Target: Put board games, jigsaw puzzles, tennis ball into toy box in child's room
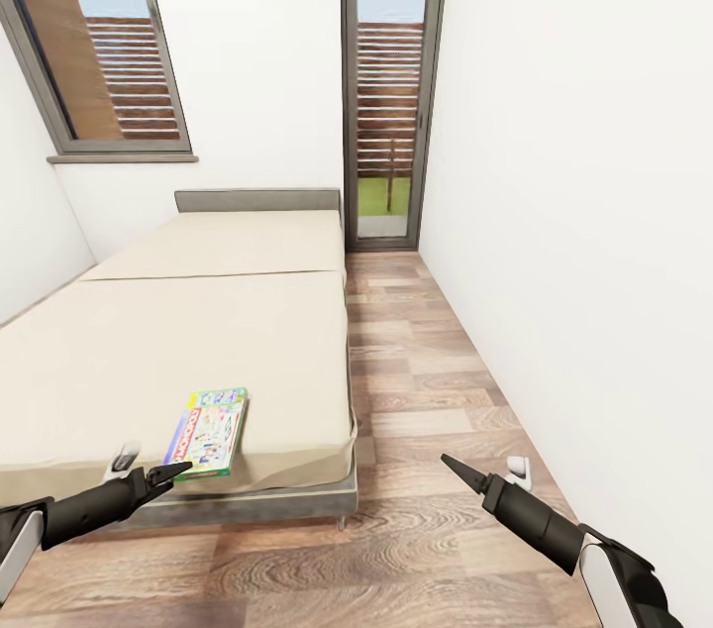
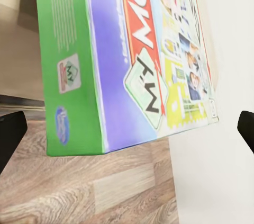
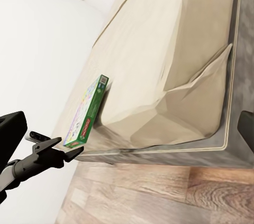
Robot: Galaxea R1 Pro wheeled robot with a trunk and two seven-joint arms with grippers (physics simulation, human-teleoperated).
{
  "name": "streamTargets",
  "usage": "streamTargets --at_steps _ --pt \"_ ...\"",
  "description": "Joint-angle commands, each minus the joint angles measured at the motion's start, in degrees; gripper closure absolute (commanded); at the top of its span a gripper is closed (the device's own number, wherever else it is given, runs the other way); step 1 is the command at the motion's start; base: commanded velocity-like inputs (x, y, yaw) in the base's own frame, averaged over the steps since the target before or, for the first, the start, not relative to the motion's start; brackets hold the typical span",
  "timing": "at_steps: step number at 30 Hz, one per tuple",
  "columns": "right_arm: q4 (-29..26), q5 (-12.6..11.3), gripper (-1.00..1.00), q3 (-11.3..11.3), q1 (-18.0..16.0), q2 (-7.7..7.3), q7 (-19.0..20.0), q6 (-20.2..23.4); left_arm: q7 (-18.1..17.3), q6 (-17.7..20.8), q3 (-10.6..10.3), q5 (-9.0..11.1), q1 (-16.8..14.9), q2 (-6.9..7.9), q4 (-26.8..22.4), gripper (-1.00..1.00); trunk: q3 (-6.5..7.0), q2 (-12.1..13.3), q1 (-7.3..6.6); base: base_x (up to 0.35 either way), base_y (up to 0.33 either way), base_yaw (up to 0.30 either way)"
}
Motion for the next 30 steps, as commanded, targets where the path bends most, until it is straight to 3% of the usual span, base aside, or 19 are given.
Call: streamTargets --at_steps 1,30 --pt "0.0 -0.25 -1.0 -0.04 -0.03 0.0 0.06 0.37 -0.06 0.37 0.03 0.21 -0.03 0.0 0.01 -1.0 -0.05 -0.02 -0.01 0.006 0.0 0.0" --pt "0.08 -0.17 -1.0 -0.04 -0.03 0.0 0.01 0.37 -0.06 0.37 0.01 0.21 -0.03 -0.01 0.01 -1.0 -0.05 -0.02 -0.01 0.031 0.0 0.0"
